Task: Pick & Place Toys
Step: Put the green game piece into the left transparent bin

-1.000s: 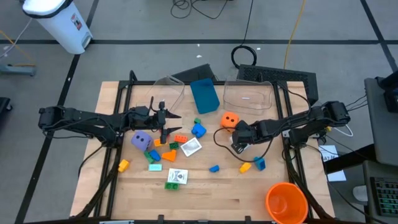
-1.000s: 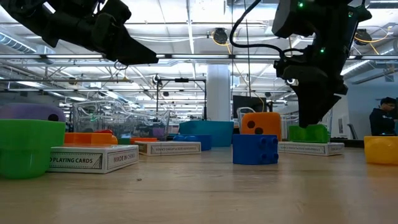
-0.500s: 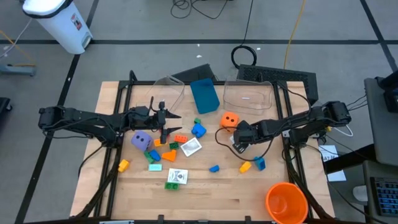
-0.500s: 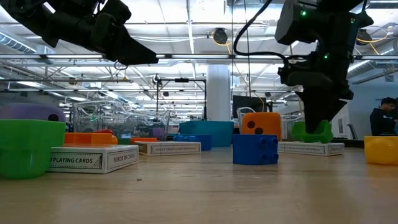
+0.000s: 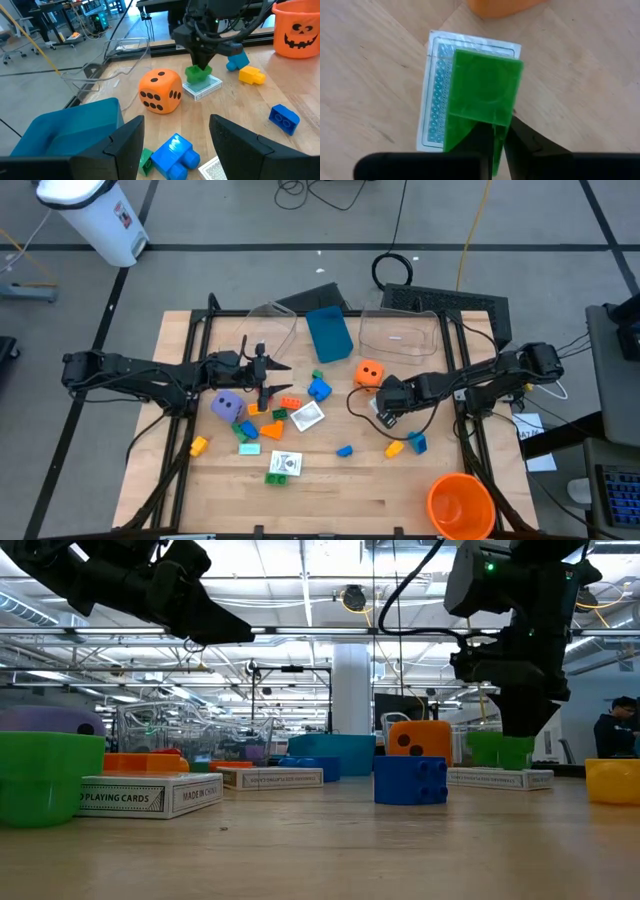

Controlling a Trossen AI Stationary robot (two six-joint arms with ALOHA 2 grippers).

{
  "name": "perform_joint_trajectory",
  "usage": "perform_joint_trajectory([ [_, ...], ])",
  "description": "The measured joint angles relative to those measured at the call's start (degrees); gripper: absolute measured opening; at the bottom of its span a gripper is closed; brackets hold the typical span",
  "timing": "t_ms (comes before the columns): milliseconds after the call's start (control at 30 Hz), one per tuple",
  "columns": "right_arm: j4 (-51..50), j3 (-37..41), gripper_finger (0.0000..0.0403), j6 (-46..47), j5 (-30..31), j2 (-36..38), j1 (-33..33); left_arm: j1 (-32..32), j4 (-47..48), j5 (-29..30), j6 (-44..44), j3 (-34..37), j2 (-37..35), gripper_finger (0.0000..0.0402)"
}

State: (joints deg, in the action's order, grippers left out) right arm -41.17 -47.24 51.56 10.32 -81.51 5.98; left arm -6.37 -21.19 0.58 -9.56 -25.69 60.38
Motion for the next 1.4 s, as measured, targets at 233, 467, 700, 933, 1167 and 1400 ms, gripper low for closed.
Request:
perform_joint_trajectory([
  [233,0.09,0.07,0.0013,-1.71,-0.17,2.12,0.0,0.0,-0.02,-0.02,-0.02,0.0,0.0,0.023],
  [467,2.38,0.04,0.0012,-2.69,3.98,9.89,0.02,0.0,-0.31,0.0,-0.02,0.0,0.0,0.023],
  [700,20.52,0.01,0.0011,-15.65,6.18,17.5,0.02,0.0,-5.3,-0.71,1.21,0.0,0.0,0.023],
  [933,41.01,-0.07,0.0011,-35.18,6.34,14.82,-0.07,-0.33,-10.96,-5.98,7.22,0.0,1.31,0.023],
  [1167,61.39,-0.07,0.0011,-48.05,6.02,4.57,-0.33,-0.37,-19.51,-10.35,11.65,0.0,7.43,0.023],
  [1400,72.93,-0.04,0.0011,-52.34,0.65,-2.54,-0.44,-0.37,-30.5,-14.69,11.75,-0.02,13.9,0.023],
])
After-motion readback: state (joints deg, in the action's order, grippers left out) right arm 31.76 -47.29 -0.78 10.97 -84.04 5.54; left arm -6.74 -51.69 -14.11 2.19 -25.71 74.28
